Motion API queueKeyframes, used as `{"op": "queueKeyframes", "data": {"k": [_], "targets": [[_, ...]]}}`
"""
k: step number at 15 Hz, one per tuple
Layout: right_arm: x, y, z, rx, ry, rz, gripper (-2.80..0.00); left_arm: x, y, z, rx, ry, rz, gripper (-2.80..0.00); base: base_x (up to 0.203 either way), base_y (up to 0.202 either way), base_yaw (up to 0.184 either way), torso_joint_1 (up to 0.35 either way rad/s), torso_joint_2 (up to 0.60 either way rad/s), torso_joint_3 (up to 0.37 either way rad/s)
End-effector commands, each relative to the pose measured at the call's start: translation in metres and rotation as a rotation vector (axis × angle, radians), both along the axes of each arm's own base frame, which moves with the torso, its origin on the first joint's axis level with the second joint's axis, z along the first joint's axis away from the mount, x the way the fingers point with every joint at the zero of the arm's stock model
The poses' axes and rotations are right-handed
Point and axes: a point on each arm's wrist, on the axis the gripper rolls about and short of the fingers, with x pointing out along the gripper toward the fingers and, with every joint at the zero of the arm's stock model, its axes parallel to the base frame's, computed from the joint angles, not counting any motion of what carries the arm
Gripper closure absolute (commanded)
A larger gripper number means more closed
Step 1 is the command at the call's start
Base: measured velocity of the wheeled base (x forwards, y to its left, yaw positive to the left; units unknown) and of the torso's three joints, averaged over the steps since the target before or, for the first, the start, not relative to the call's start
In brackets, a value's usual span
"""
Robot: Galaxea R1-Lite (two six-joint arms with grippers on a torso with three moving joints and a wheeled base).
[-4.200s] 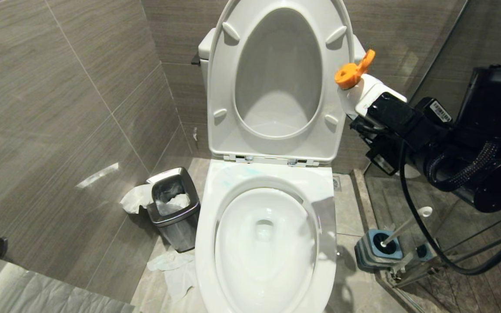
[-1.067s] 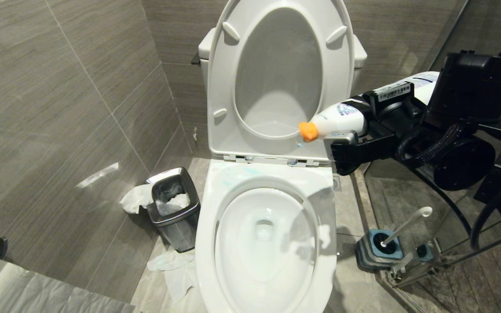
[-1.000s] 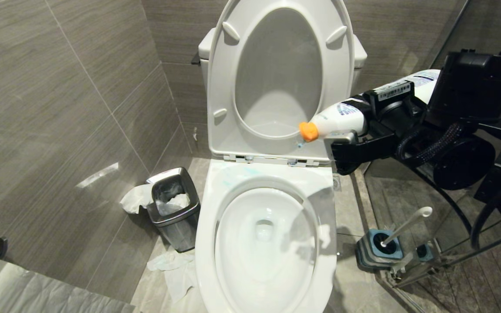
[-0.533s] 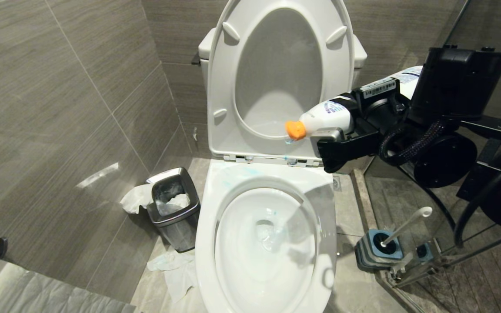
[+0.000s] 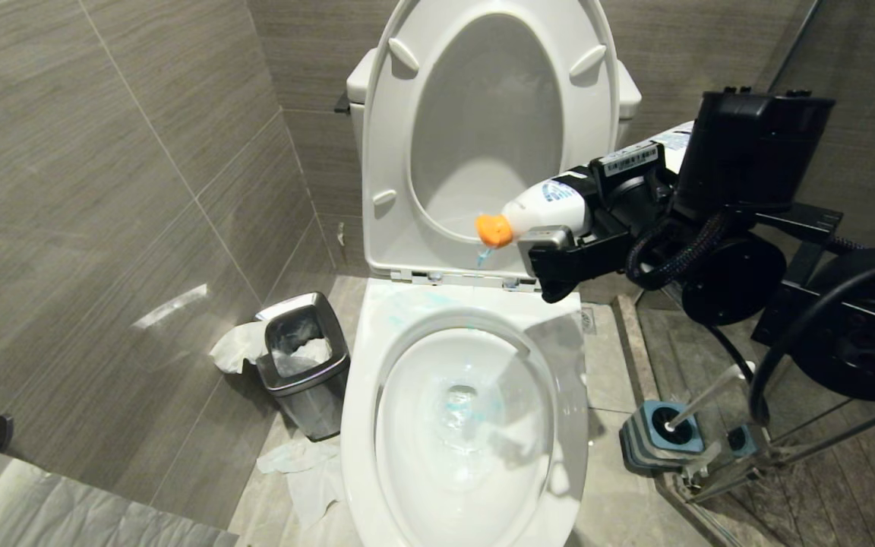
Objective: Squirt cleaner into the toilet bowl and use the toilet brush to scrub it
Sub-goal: Pour in the cleaning agent
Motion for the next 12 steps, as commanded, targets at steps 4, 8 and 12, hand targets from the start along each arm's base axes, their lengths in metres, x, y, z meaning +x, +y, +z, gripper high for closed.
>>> {"op": "queueKeyframes", "data": {"k": [4, 8, 12], "targets": [[0.0024, 0.0019, -0.0032, -0.013, 0.005, -0.004, 0.00, 0.0001, 0.0000, -0.0002, 0.000, 0.001, 0.000, 0.00, 0.000, 0.000, 0.000, 0.000, 0.00, 0.000], [0.0024, 0.0019, -0.0030, -0.008, 0.004, -0.005, 0.00, 0.0001, 0.0000, -0.0002, -0.002, 0.001, 0.001, 0.00, 0.000, 0.000, 0.000, 0.000, 0.00, 0.000], [0.0026, 0.0014, -0.0030, -0.004, 0.004, -0.013, 0.00, 0.0002, 0.0000, -0.0004, -0.002, 0.003, 0.001, 0.00, 0.000, 0.000, 0.000, 0.000, 0.00, 0.000]]}}
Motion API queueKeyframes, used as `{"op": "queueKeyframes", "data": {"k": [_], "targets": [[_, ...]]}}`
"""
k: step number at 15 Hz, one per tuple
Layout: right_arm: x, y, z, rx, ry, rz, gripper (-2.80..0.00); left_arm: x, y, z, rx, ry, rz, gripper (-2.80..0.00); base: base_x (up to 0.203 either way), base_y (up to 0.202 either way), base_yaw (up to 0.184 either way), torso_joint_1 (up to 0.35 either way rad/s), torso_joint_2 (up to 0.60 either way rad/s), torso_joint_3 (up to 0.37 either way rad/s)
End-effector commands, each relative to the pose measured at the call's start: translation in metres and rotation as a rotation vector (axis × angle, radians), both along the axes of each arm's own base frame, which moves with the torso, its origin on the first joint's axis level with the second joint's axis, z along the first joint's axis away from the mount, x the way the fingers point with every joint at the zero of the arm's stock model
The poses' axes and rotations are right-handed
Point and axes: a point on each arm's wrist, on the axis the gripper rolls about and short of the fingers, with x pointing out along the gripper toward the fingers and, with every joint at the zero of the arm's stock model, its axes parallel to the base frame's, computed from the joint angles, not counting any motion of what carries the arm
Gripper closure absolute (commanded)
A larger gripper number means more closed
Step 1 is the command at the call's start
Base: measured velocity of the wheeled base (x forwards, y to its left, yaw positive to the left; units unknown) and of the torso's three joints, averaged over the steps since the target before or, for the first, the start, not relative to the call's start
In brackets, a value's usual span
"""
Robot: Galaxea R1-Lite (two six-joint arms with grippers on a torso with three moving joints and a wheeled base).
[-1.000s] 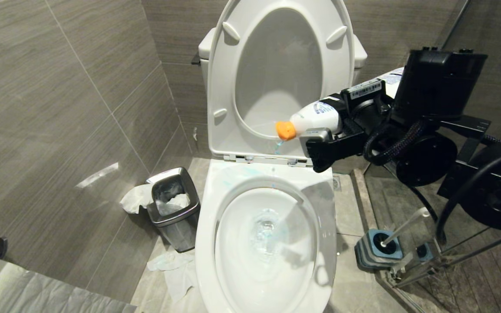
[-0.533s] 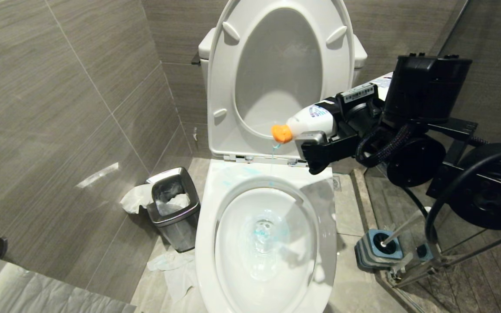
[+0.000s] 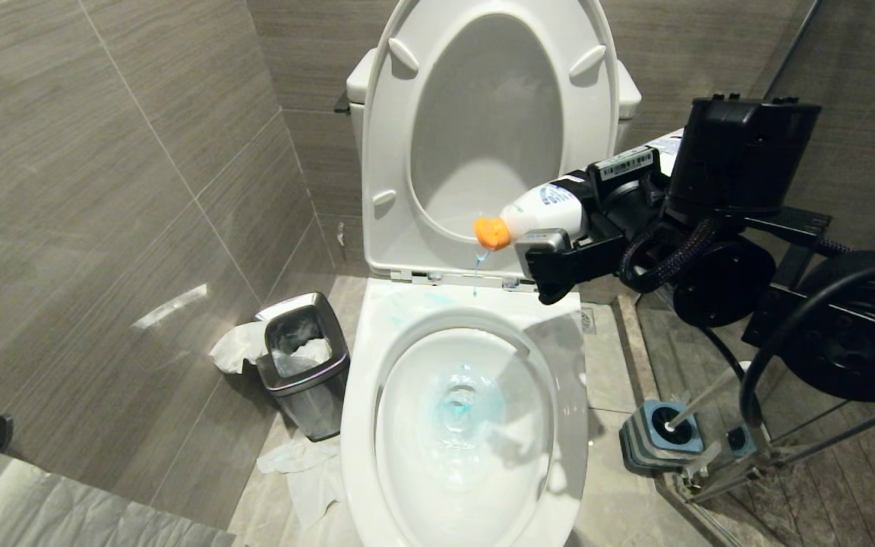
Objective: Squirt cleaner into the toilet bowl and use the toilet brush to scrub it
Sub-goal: Pour in the cleaning agent
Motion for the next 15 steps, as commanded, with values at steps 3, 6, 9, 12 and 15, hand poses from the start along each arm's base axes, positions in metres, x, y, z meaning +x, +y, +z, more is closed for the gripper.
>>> {"op": "queueKeyframes", "data": {"k": [3, 6, 9, 12, 15], "targets": [[0.000, -0.001, -0.001, 0.045, -0.001, -0.003, 0.00, 0.000, 0.000, 0.000, 0.000, 0.002, -0.001, 0.00, 0.000, 0.000, 0.000, 0.000, 0.00, 0.000], [0.000, -0.001, -0.004, 0.108, 0.008, -0.002, 0.00, 0.000, 0.000, 0.000, 0.000, 0.003, 0.000, 0.00, 0.000, 0.000, 0.000, 0.000, 0.00, 0.000], [-0.001, -0.001, -0.009, 0.200, 0.018, 0.000, 0.00, 0.000, 0.000, 0.000, 0.000, 0.001, -0.001, 0.00, 0.000, 0.000, 0.000, 0.000, 0.00, 0.000], [-0.001, -0.001, -0.012, 0.302, 0.025, 0.003, 0.00, 0.000, 0.000, 0.000, 0.000, 0.001, 0.000, 0.00, 0.000, 0.000, 0.000, 0.000, 0.00, 0.000], [-0.002, -0.002, -0.014, 0.414, 0.027, -0.003, 0.00, 0.000, 0.000, 0.000, 0.000, 0.001, 0.000, 0.00, 0.000, 0.000, 0.000, 0.000, 0.00, 0.000]]}}
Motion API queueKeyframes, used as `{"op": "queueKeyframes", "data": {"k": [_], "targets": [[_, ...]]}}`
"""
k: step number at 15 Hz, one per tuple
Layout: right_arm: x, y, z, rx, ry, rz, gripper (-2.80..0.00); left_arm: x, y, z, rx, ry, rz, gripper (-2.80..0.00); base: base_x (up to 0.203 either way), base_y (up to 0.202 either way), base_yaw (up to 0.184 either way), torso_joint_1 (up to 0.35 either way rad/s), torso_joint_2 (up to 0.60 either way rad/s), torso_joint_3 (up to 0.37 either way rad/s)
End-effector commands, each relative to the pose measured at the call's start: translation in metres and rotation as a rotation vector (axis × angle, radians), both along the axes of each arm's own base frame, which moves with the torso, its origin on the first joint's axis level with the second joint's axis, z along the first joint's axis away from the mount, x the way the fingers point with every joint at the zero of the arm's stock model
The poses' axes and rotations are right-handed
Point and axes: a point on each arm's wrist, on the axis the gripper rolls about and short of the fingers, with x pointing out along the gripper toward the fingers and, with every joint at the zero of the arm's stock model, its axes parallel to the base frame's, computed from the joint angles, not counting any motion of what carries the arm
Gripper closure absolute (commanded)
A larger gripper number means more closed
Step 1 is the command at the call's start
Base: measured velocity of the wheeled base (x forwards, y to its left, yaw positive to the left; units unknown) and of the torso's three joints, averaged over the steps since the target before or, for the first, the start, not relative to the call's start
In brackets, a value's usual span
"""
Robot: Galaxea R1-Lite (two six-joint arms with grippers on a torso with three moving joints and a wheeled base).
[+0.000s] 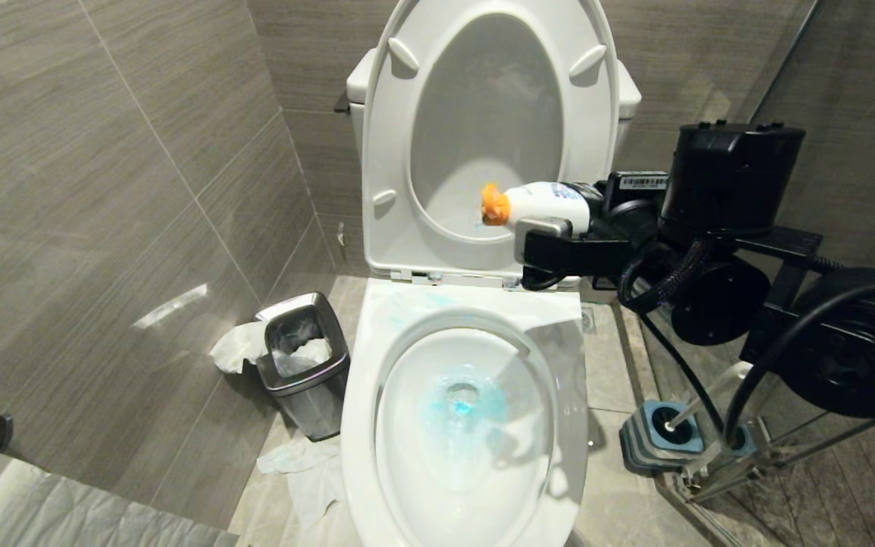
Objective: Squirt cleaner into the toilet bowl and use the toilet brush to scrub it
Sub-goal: Pour in the cleaning agent, then place the cleaning agent on the floor
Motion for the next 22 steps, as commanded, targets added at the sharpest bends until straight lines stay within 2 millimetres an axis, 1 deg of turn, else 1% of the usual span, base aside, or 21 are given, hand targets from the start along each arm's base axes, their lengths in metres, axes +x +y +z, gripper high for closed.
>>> {"op": "queueKeyframes", "data": {"k": [1, 6, 10, 14, 17, 19, 22], "targets": [[-0.001, -0.001, 0.001, 0.091, -0.006, -0.021, 0.00, 0.000, 0.000, 0.000, 0.000, 0.002, 0.001, 0.00, 0.000, 0.000, 0.000, 0.000, 0.00, 0.000], [0.000, -0.001, -0.002, 0.321, -0.005, -0.049, 0.00, 0.000, 0.000, 0.000, 0.000, 0.001, 0.001, 0.00, 0.000, 0.000, 0.000, 0.000, 0.00, 0.000], [-0.001, -0.004, 0.000, 0.422, -0.002, -0.063, 0.00, 0.000, 0.000, 0.000, 0.000, 0.002, 0.001, 0.00, 0.000, 0.000, 0.000, 0.000, 0.00, 0.000], [0.007, -0.019, 0.017, 0.444, -0.019, -0.119, 0.00, 0.000, 0.000, 0.000, -0.001, 0.002, 0.001, 0.00, 0.000, 0.000, 0.000, 0.000, 0.00, 0.000], [0.012, -0.029, 0.024, 0.451, -0.020, -0.152, 0.00, 0.000, 0.000, 0.000, -0.001, 0.002, 0.001, 0.00, 0.000, 0.000, 0.000, 0.000, 0.00, 0.000], [0.010, -0.037, 0.027, 0.476, -0.001, -0.172, 0.00, 0.000, 0.000, 0.000, -0.001, 0.002, 0.001, 0.00, 0.000, 0.000, 0.000, 0.000, 0.00, 0.000], [0.002, -0.050, 0.039, 0.517, 0.025, -0.200, 0.00, 0.000, 0.000, 0.000, -0.001, 0.002, 0.001, 0.00, 0.000, 0.000, 0.000, 0.000, 0.00, 0.000]]}}
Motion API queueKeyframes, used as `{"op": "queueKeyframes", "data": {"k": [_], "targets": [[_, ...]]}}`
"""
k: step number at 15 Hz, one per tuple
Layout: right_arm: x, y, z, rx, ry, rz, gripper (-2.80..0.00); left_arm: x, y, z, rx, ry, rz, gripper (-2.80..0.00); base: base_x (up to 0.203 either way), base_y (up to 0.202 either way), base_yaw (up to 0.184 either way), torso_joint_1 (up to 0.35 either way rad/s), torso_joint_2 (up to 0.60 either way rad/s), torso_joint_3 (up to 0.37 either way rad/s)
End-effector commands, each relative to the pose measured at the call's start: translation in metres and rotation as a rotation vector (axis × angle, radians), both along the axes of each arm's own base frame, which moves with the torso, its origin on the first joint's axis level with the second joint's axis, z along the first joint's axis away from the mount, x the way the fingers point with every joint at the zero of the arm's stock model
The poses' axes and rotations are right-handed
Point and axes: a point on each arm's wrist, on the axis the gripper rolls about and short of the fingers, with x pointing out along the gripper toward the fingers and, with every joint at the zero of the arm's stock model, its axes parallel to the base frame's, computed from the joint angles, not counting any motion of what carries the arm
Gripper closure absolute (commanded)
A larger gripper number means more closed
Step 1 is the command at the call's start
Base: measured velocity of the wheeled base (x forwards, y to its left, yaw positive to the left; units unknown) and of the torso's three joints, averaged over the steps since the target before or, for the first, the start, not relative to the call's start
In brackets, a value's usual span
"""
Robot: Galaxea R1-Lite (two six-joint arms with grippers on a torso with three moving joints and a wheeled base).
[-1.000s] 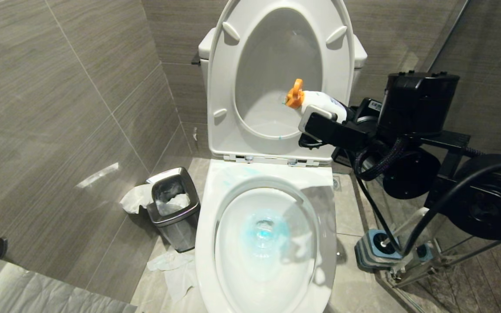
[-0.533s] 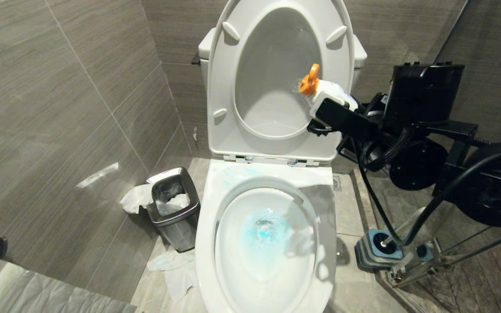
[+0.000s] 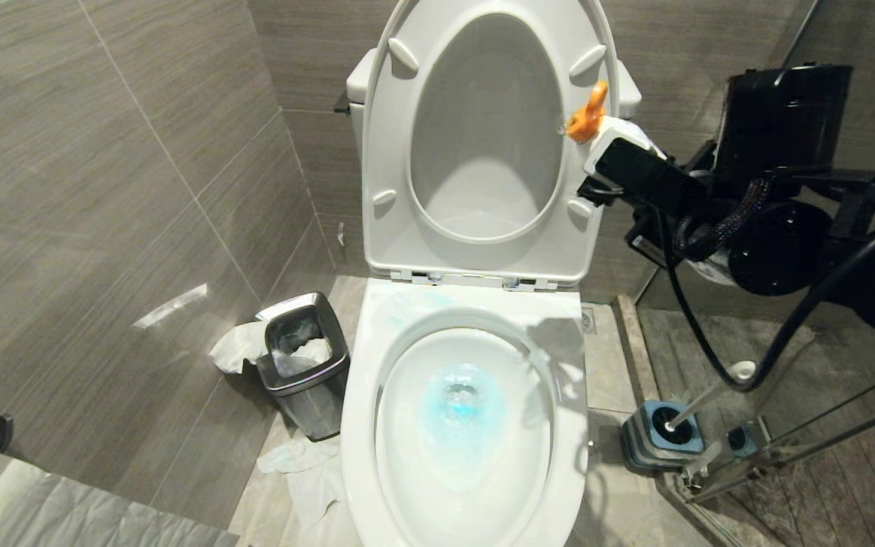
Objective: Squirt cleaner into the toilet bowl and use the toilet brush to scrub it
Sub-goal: Place the cleaning agent on the floor
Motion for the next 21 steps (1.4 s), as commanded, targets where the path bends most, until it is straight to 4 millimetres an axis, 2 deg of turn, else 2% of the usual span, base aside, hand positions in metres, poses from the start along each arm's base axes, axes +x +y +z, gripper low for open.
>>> {"op": "queueKeyframes", "data": {"k": [1, 4, 8, 14, 16, 21], "targets": [[-0.009, -0.014, 0.016, 0.031, 0.005, -0.015, 0.00, 0.000, 0.000, 0.000, 0.000, 0.002, 0.000, 0.00, 0.000, 0.000, 0.000, 0.000, 0.00, 0.000], [-0.015, -0.031, 0.028, 0.096, 0.042, -0.024, 0.00, 0.000, 0.000, 0.000, 0.000, 0.001, 0.000, 0.00, 0.000, 0.000, 0.000, 0.000, 0.00, 0.000], [-0.016, -0.036, 0.043, 0.162, 0.047, -0.034, 0.00, 0.000, 0.000, 0.000, 0.000, 0.001, 0.000, 0.00, 0.000, 0.000, 0.000, 0.000, 0.00, 0.000], [-0.017, -0.051, 0.047, 0.400, 0.064, -0.016, 0.00, 0.000, 0.000, 0.000, 0.000, 0.001, 0.000, 0.00, 0.000, 0.000, 0.000, 0.000, 0.00, 0.000], [-0.014, -0.062, 0.048, 0.491, 0.054, -0.021, 0.00, 0.000, 0.000, 0.000, 0.000, 0.001, 0.000, 0.00, 0.000, 0.000, 0.000, 0.000, 0.00, 0.000], [-0.011, -0.107, 0.047, 0.620, 0.066, -0.015, 0.00, 0.000, 0.000, 0.000, 0.000, 0.001, 0.000, 0.00, 0.000, 0.000, 0.000, 0.000, 0.00, 0.000]]}}
